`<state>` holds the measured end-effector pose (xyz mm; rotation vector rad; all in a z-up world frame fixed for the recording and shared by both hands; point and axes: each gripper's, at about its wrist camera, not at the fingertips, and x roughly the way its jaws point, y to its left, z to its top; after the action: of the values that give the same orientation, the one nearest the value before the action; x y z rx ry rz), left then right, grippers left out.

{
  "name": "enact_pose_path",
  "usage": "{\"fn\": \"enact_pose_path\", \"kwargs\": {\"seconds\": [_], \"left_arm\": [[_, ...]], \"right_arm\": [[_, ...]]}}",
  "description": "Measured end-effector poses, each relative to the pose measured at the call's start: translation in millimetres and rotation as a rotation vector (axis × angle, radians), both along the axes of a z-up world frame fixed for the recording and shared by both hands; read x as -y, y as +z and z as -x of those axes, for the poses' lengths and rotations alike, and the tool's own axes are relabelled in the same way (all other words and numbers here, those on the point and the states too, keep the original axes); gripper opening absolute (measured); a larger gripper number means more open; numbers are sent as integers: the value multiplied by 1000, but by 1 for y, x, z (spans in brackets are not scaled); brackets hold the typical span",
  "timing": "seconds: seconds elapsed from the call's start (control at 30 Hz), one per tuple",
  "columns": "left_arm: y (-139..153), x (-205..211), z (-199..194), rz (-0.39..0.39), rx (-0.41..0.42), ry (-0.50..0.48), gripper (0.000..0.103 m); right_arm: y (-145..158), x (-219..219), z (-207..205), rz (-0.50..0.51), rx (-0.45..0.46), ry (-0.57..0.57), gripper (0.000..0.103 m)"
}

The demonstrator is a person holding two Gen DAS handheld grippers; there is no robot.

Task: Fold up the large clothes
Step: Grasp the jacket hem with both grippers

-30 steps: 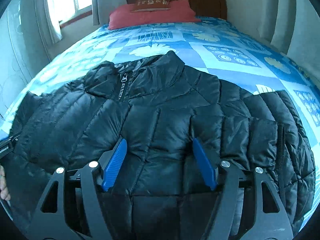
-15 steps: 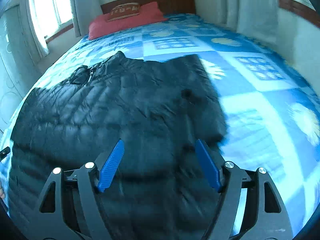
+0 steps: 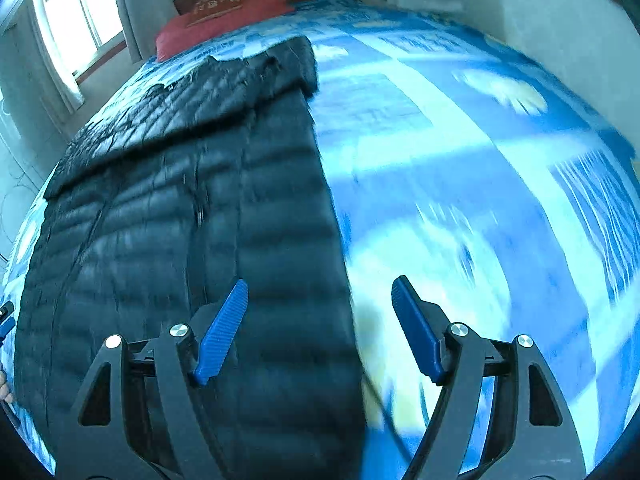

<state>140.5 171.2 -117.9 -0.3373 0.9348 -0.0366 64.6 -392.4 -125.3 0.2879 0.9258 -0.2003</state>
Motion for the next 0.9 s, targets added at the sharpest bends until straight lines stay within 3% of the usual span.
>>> {"fn": "enact_pose_path", "kwargs": {"seconds": [0.2, 0.43, 0.53, 0.63, 0.77, 0.83, 0.9], "left_arm": [[-8, 1, 34, 102, -20, 5, 73], [-17, 8, 53, 222, -37, 14, 73], [-19, 12, 59, 276, -40, 16, 73], [-19, 17, 62, 296, -35, 18, 71], [-21, 21, 63, 290, -43, 23, 51], [-23, 22, 62, 271, -54, 28, 39], [-22, 21, 63, 266, -52, 24, 31]], "right_arm": [[-8, -4, 49, -42, 5, -12, 74], [-12, -15, 68, -130, 26, 6, 74], [-12, -23, 72, -164, 33, 34, 64], [-13, -30, 72, -170, 33, 44, 61], [-12, -35, 73, -158, 42, 44, 45], [-11, -36, 72, -190, 48, 61, 26], [-11, -36, 71, -197, 49, 62, 23]]}}
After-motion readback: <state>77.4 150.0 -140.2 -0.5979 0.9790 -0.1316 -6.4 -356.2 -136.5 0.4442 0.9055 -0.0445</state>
